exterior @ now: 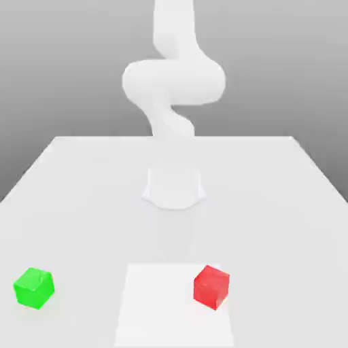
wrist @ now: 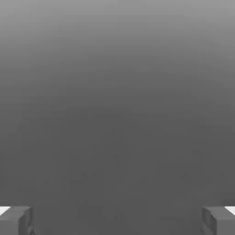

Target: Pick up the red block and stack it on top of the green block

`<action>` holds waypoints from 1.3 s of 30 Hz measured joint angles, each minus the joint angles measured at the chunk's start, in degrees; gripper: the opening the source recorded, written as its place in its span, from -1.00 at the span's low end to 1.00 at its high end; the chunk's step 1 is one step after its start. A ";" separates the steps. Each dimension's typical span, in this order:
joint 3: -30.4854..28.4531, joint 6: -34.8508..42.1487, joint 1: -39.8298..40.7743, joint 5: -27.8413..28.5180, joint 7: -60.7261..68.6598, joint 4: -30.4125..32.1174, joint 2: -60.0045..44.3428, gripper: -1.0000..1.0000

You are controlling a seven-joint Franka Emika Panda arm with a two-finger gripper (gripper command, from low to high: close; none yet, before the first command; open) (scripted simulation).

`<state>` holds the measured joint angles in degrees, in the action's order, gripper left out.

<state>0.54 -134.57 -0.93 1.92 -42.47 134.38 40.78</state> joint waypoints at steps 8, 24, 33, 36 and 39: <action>-0.13 -9.42 -3.42 4.88 12.69 8.69 -17.45 0.00; 0.23 -30.29 -8.55 -1.72 41.91 20.99 -50.08 0.00; -0.06 -35.53 -8.74 -1.19 41.66 20.18 -56.41 -1.00; 0.27 -32.34 -8.46 -1.54 41.86 20.69 -52.62 -1.00; 0.46 -27.34 -8.32 -1.79 42.08 21.55 -46.77 -1.00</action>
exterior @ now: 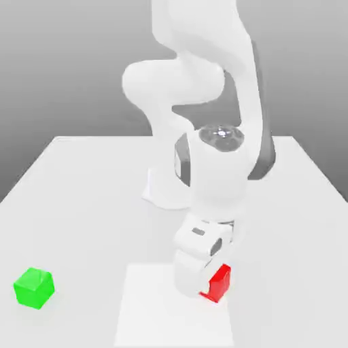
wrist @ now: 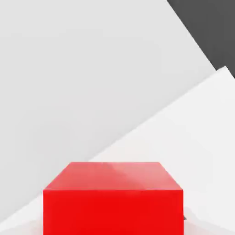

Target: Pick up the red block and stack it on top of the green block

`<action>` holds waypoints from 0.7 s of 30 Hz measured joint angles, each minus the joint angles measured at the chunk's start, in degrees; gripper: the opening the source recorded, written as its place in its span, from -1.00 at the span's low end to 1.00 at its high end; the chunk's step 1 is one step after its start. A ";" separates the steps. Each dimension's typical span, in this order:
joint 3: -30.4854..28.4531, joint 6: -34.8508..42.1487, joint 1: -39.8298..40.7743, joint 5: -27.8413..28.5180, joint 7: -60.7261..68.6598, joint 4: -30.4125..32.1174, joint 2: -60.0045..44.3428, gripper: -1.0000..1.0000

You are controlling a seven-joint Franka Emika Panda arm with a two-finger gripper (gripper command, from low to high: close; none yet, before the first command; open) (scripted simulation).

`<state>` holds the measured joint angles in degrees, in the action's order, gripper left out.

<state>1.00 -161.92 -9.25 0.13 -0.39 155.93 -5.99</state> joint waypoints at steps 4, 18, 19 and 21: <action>-2.39 4.14 4.30 -0.62 -5.15 -0.98 3.01 -1.00; -15.59 11.50 23.77 -3.09 -37.86 -10.19 0.93 -1.00; -16.59 11.96 25.00 -3.24 -40.18 -10.85 0.76 -1.00; -17.99 11.95 26.78 -4.03 -43.51 -11.94 -0.33 -1.00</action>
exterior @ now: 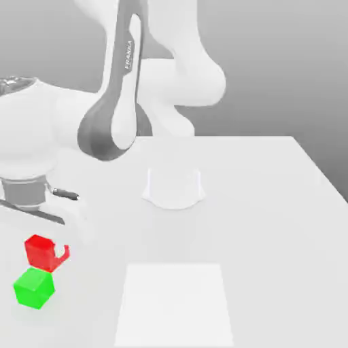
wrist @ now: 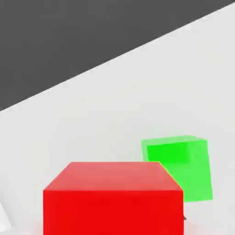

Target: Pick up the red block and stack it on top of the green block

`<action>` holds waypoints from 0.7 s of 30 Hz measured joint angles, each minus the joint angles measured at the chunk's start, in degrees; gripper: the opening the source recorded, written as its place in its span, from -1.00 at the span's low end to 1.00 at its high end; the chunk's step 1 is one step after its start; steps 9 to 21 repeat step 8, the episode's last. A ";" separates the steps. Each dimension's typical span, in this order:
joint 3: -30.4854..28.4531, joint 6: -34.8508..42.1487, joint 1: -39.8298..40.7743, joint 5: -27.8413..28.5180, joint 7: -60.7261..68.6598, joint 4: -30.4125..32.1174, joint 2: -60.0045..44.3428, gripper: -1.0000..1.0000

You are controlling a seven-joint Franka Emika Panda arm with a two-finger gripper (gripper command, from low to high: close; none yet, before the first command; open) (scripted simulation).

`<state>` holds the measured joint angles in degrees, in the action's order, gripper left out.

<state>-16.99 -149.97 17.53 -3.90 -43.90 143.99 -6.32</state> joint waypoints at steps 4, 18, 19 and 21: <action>2.14 -6.25 1.84 -4.90 2.29 -0.77 -7.32 -1.00; 2.79 -7.56 2.34 -5.85 2.93 -0.86 -8.80 1.00; 2.79 -7.56 2.34 -5.85 2.93 -0.86 -8.80 1.00; 2.79 -7.56 2.34 -5.85 2.93 -0.86 -8.80 1.00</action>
